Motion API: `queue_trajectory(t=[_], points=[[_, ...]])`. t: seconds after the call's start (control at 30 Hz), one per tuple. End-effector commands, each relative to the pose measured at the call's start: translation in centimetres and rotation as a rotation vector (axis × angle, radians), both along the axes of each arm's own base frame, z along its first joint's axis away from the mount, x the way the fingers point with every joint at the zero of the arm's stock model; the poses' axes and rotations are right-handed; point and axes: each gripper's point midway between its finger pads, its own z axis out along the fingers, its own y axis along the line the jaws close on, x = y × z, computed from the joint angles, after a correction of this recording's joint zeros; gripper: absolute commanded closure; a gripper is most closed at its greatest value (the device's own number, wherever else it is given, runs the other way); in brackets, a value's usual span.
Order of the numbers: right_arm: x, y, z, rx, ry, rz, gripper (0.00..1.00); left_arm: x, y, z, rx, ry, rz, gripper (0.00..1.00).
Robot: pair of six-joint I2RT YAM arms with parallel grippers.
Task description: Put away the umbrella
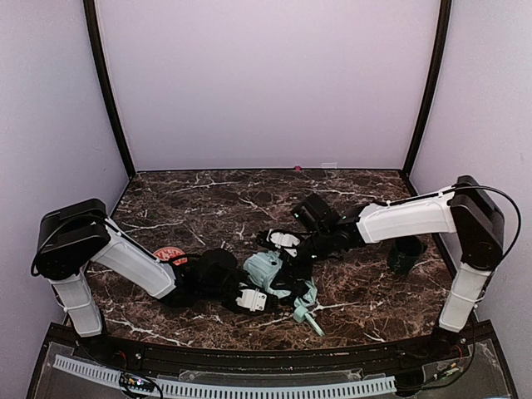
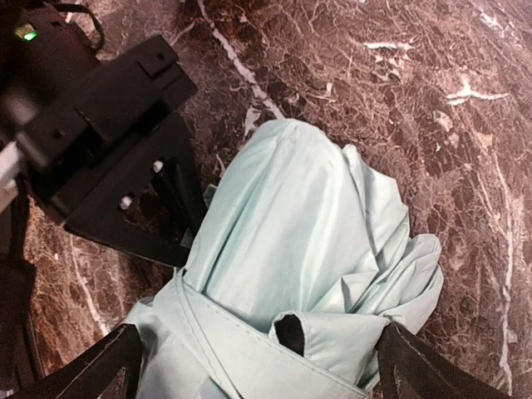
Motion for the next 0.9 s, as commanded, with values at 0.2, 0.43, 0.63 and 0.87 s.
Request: queue_trajectory(t=[0.2, 0.43, 0.63, 0.87], points=[[1.4, 0.9, 1.1, 0.039, -0.057, -0.201, 0.01, -1.3, 2.5, -2.5, 0.105, 0.069, 0.019, 1.0], [2.2, -2.5, 4.4, 0.051, -0.121, -0.542, 0.01, -0.9, 3.0, -1.9, 0.069, 0.078, 0.053, 1.0], [-1.9, -3.0, 2.6, 0.026, -0.046, -0.647, 0.06, -1.0, 2.8, -1.6, 0.048, 0.095, 0.048, 1.0], [-3.2, -0.3, -0.9, -0.016, 0.005, -0.613, 0.02, -0.9, 2.9, -1.5, 0.041, 0.101, 0.061, 1.0]])
